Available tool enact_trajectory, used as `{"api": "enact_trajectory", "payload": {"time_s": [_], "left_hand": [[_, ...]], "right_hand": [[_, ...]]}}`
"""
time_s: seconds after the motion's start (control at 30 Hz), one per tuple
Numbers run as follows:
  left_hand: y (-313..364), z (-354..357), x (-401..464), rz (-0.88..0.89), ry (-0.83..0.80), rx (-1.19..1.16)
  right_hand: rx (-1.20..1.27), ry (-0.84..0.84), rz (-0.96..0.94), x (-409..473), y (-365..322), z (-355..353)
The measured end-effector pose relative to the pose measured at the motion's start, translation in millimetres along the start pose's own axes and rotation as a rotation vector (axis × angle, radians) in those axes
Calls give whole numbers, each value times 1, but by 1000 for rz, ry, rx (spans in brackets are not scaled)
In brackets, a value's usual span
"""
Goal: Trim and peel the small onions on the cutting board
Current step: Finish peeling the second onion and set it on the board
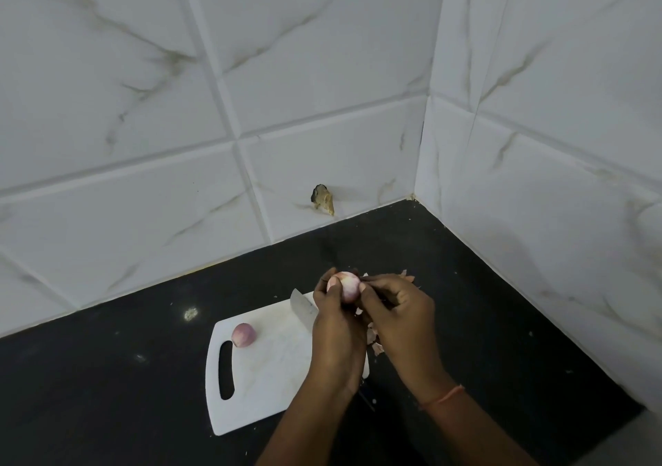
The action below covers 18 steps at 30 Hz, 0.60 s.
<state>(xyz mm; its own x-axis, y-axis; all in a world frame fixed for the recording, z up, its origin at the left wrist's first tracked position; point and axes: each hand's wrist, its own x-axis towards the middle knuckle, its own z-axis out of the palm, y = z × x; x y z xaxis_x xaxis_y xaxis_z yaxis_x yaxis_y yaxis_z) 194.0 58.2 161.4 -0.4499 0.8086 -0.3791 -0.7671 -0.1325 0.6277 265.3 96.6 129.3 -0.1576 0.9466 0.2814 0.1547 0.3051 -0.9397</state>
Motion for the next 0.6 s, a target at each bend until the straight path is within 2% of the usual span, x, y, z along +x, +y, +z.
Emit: {"api": "enact_trajectory", "payload": {"time_s": [0.13,0.37,0.5,0.6], "left_hand": [[-3,0,-4,33,13,-18],[-3,-1,-11,46,-2,16],[-4,0,-21,52,-8,103],[-9,3,-28,90,4,254]], "right_hand": [[-8,11,-4,-3,-3,0],[94,35,108,-9,-5,-5],[111,1,90,-17,-12,-9],[56,18,56,-20,-14,-16]]}}
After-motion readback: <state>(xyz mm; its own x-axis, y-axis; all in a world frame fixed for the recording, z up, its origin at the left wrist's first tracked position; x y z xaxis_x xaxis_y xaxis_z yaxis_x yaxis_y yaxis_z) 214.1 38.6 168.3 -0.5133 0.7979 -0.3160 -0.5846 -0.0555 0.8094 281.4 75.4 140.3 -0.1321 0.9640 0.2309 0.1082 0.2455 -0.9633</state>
